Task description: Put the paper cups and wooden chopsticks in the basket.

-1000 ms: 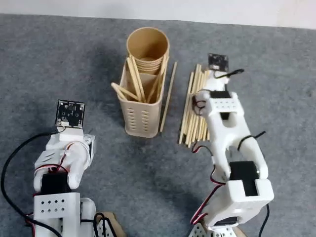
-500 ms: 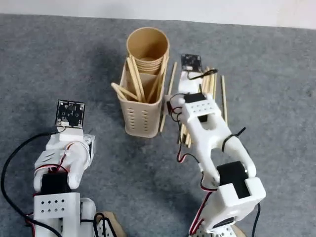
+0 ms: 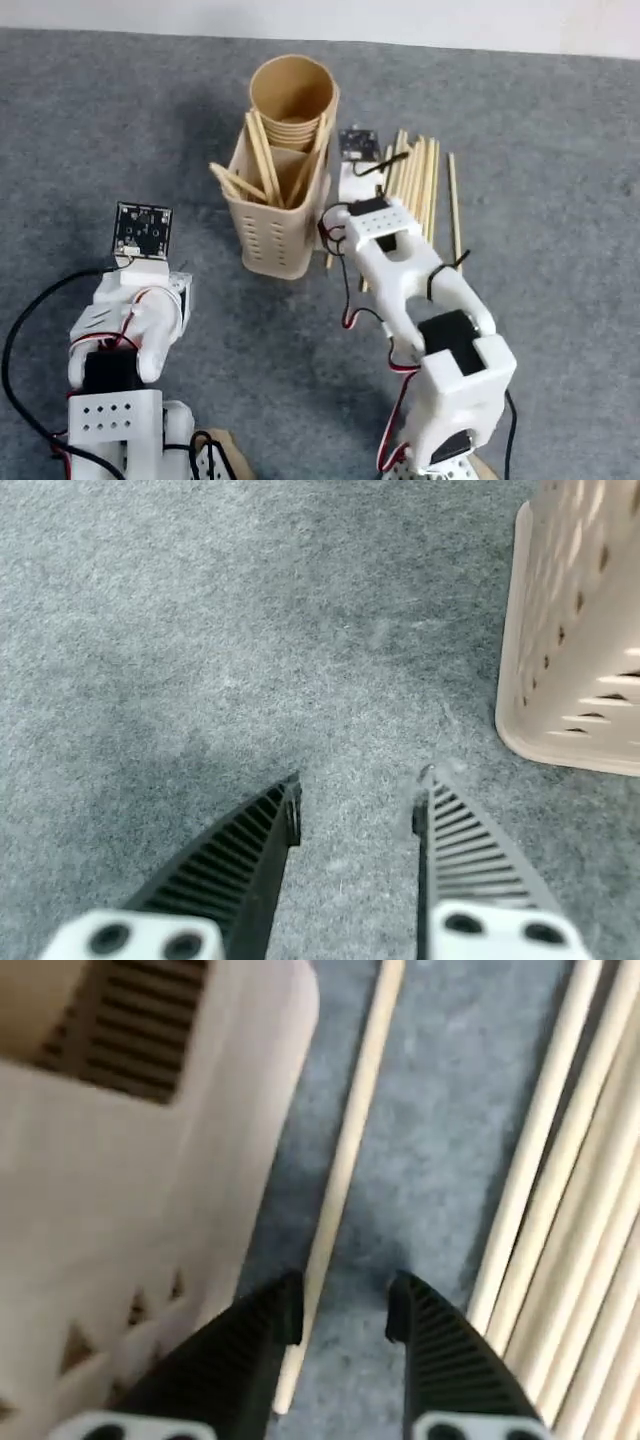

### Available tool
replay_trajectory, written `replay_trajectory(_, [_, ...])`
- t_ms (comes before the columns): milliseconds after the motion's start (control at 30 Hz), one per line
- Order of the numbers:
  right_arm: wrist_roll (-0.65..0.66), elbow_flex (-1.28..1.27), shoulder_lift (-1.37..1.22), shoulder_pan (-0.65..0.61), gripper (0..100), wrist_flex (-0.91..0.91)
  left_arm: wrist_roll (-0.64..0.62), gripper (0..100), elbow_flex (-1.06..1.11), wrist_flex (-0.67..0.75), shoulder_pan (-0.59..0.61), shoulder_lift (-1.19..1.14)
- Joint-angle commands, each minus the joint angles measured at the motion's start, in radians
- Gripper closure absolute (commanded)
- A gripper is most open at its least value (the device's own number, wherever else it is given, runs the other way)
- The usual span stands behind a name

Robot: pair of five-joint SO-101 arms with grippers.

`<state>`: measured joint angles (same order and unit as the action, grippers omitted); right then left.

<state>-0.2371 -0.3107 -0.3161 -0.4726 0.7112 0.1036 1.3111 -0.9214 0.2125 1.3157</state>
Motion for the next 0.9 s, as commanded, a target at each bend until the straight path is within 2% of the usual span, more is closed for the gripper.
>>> replay_trajectory(0, [-0.009,0.019,-0.064,-0.013,85.2,-0.013,-0.005,79,-0.025,0.034,-0.022,0.001])
replay_trajectory(133, [-0.003,0.048,-0.074,-0.012,85.2,-0.010,-0.005,79,-0.025,0.023,-0.051,0.001])
replay_trajectory(300, [-0.003,0.054,-0.076,0.048,85.7,-0.004,-0.005,79,-0.025,0.011,-0.051,0.001])
replay_trajectory(567, [0.003,0.130,-0.077,0.137,85.8,0.183,-0.005,79,-0.025,0.011,-0.053,0.007])
replay_trajectory(700, [0.080,0.173,-0.077,0.139,92.2,0.252,-0.005,79,-0.025,0.011,-0.053,0.007])
replay_trajectory(867, [0.087,0.185,-0.077,0.143,94.7,0.274,-0.005,79,-0.025,0.011,-0.050,0.007])
